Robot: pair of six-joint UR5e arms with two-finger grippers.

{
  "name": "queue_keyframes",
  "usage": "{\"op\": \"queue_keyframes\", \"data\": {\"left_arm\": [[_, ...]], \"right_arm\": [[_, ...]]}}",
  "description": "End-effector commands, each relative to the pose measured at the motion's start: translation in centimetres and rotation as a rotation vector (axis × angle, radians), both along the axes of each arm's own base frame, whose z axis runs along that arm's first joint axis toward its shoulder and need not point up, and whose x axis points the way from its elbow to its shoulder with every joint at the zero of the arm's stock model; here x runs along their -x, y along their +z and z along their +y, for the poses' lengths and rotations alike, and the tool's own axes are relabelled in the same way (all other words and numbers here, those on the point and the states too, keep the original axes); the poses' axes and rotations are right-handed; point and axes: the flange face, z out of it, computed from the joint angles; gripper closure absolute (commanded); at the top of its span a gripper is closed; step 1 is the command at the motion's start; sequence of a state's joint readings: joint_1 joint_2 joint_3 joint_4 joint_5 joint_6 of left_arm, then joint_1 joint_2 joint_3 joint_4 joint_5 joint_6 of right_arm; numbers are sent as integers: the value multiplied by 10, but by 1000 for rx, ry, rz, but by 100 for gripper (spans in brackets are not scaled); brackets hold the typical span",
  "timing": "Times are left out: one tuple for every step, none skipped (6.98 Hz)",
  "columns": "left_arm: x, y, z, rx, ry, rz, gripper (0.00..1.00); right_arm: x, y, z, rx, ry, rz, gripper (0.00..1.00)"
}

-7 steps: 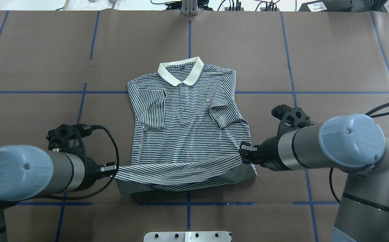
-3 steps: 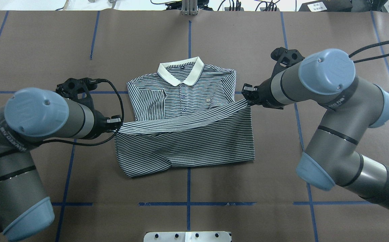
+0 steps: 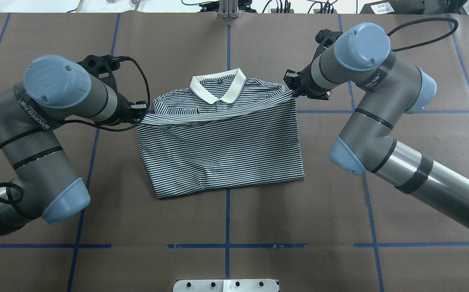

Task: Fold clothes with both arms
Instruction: 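Lift the hem with both grippers and fold it toward the collar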

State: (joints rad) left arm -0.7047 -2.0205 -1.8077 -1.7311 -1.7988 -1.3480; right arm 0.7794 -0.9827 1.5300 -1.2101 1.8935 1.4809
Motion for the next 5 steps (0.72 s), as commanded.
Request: {"op": "queue_keyframes", "data": {"left_arm": [[-6,55,-54,-15,-48,8,100],[-8,61,-69,-8,-62,0,100],[-7,58,-78,-7,-72,0,100],[-14,45,-84,-13,-74,10,100],[-24,32,-94,-12,-80,19,100]], "right_arm": [[24,25,-55,42,21,31,100],[30,32,-64,52,24,41,100],[30,36,-68,55,27,44,100],[32,28,-70,49,27,38,100],[33,17,-72,38,28,29,100]]}}
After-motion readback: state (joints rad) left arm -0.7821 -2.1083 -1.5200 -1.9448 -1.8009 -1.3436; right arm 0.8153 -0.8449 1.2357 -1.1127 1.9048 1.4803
